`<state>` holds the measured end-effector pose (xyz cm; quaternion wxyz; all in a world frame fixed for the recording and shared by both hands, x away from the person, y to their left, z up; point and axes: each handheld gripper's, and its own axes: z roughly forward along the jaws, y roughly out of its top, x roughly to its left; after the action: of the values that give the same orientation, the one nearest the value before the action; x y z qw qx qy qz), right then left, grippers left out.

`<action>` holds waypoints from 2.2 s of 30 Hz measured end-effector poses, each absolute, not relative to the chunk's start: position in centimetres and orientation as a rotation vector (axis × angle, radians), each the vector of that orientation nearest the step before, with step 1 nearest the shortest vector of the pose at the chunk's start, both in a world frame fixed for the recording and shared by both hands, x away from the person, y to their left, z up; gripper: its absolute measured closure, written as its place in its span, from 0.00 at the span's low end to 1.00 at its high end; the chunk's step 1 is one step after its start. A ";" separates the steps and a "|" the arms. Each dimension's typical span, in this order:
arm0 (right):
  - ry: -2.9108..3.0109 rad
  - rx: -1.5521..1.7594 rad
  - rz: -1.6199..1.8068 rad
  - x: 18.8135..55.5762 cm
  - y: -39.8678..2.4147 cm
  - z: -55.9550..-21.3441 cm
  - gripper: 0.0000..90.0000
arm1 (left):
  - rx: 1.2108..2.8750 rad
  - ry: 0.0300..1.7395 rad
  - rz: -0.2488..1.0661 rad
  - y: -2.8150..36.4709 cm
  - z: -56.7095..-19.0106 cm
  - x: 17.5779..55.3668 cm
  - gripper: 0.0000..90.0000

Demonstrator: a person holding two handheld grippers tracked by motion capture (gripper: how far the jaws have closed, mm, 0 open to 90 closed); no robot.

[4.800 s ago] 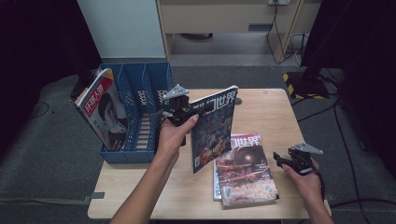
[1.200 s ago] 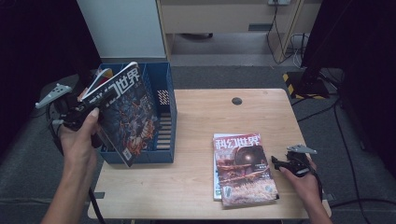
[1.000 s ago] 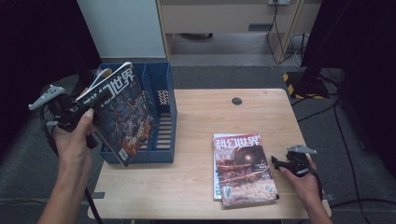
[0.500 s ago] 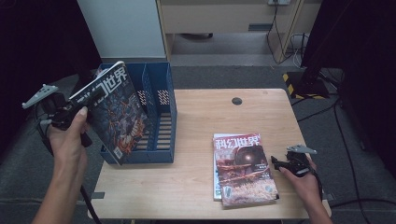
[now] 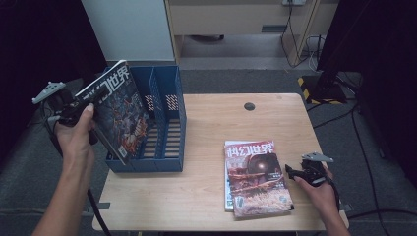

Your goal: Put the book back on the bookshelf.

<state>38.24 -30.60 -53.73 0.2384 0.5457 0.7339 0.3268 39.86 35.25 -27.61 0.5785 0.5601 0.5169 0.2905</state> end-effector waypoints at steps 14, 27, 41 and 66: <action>2.012 1.488 0.896 38.2 -30.6 -53.8 0.26 | 1.279 1.209 0.694 34.9 -28.3 41.8 0.91; 2.010 1.490 0.896 38.2 -30.5 -53.8 0.26 | 1.273 1.219 0.712 34.8 -28.9 43.0 0.91; 2.013 1.490 0.898 38.1 -30.5 -53.8 0.26 | 1.269 1.226 0.731 34.4 -29.8 44.0 0.91; 2.022 1.486 0.898 38.1 -30.5 -53.7 0.26 | 1.255 1.233 0.714 33.4 -32.5 44.9 0.91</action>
<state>38.09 -30.46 -53.73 0.2361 0.5418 0.7372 0.3276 44.92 33.43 -32.47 0.5823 0.5374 0.5279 0.3057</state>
